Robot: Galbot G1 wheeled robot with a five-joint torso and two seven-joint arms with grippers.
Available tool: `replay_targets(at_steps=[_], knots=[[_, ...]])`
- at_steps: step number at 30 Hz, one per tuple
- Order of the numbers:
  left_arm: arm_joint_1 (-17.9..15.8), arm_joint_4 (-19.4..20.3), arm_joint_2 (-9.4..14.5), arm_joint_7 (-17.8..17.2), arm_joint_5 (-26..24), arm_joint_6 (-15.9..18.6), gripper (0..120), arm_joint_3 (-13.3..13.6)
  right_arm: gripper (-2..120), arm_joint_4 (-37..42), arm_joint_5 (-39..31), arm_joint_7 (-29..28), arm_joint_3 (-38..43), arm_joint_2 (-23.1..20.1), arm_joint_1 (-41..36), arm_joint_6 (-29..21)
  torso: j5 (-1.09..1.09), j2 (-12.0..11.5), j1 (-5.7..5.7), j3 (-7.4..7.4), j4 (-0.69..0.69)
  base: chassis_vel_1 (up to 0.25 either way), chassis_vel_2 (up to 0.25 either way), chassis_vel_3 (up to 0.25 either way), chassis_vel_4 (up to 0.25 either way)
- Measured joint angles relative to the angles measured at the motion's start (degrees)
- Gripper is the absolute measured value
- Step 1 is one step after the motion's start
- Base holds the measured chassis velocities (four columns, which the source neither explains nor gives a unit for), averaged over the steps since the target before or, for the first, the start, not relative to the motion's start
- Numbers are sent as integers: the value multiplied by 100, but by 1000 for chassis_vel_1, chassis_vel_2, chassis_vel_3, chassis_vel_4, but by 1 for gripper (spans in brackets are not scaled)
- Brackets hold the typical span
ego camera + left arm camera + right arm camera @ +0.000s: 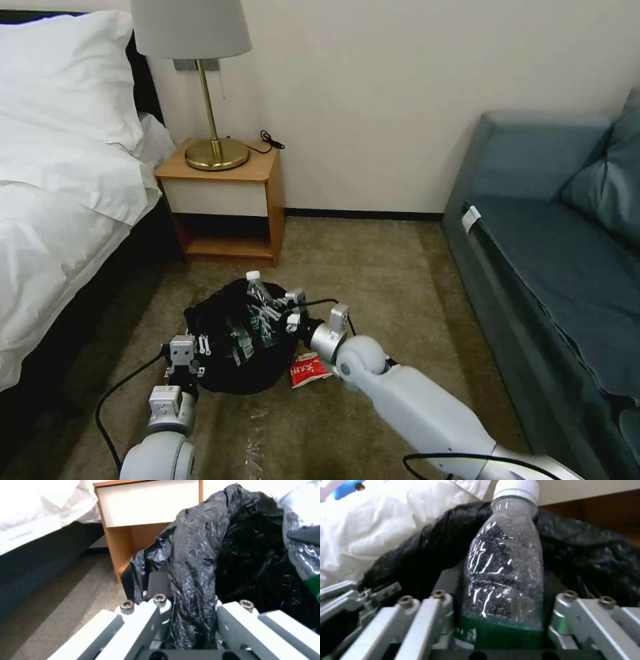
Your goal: Pick up the trash bin, then pick up the garbage on the floor and place it into the trash bin.
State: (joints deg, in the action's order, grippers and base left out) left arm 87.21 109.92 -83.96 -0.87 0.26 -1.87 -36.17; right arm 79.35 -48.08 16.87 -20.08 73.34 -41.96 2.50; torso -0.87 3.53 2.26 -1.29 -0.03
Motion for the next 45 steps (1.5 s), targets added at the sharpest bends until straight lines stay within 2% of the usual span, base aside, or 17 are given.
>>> replay_targets(at_steps=[4, 6, 8, 9, 10, 12, 13, 14, 15, 17, 23, 30, 32, 35, 37, 45], knots=[[9, -7, -25, -1, 12, 2, 4, 5, 53, -6, 29, -1, -17, -8, -7, 22, 0, 0, 0, 0, 1, 0, 0, 0, 0], [24, -27, -39, -1, 23, -14, 4, 6, 64, 9, 27, -33, -30, -23, -7, 27, 0, 0, 0, 0, 1, 0, 0, 0, 0], [26, -30, -39, 0, 24, -16, 4, 5, 65, 11, 26, -37, -32, -25, -6, 29, 0, 0, 0, 0, 1, 0, 0, 0, 0], [32, -50, -31, 1, 25, -44, 4, -8, 75, 43, 21, -64, -66, -64, -12, 26, 0, 0, 0, 0, 1, 0, 0, 0, 0], [32, -50, -31, 1, 25, -44, 4, -8, 75, 43, 21, -64, -66, -64, -12, 26, 0, 0, 0, 0, 1, 0, 0, 0, 0], [25, -68, 5, 2, -5, -59, 4, -61, 85, 81, 17, -72, -98, -125, -43, 10, 0, 0, 0, 0, 1, 0, 0, 0, 0], [25, -68, 5, 2, -5, -59, 4, -61, 85, 81, 17, -72, -98, -125, -43, 10, 0, 0, 0, 0, 1, 0, 0, 0, 0], [12, -86, 27, 4, -38, -64, 4, -111, 92, 109, 11, -85, -97, -160, -61, 2, 0, 0, 0, 0, 1, 0, 0, 0, 0], [12, -86, 27, 4, -38, -64, 4, -111, 92, 109, 11, -85, -97, -160, -61, 2, 0, 0, 0, 0, 1, 0, 0, 0, 0], [-13, -145, 49, 3, -76, -76, 4, -189, 99, 150, -19, -132, -10, -192, -45, -6, 1, 0, 0, 0, 1, 0, 0, 0, 0], [-41, -231, 28, 12, -81, -107, 4, -212, 100, 58, -151, -235, 395, -246, 265, -83, 0, 0, 0, 0, 2, 0, 0, 0, 0], [-44, -239, 38, 33, -73, -136, 4, -267, 100, -809, -224, -167, 755, -305, 587, -173, 0, 0, 0, 0, 1, 0, 0, 0, 0], [-25, -184, 110, 40, -129, -138, 4, -380, 100, -1371, -88, -128, 849, -218, 635, -175, 1, 0, 0, -1, 0, 0, 0, 0, 0], [-17, -170, 135, 48, -145, -138, 4, -424, 100, -1579, -21, -131, 887, -154, 637, -183, 1, 0, 0, 0, 1, 0, 0, 0, 0], [0, -157, 138, 111, -159, -143, 4, -581, 100, -2043, 204, -172, 974, -8, 608, -262, -1, 0, 0, 0, 2, 0, 0, 0, 0], [83, -144, 99, 149, -155, -217, 4, -722, 100, -2425, 770, -171, 959, 111, 239, -294, -1, 0, 0, 0, 1, 0, 0, 0, 0]])
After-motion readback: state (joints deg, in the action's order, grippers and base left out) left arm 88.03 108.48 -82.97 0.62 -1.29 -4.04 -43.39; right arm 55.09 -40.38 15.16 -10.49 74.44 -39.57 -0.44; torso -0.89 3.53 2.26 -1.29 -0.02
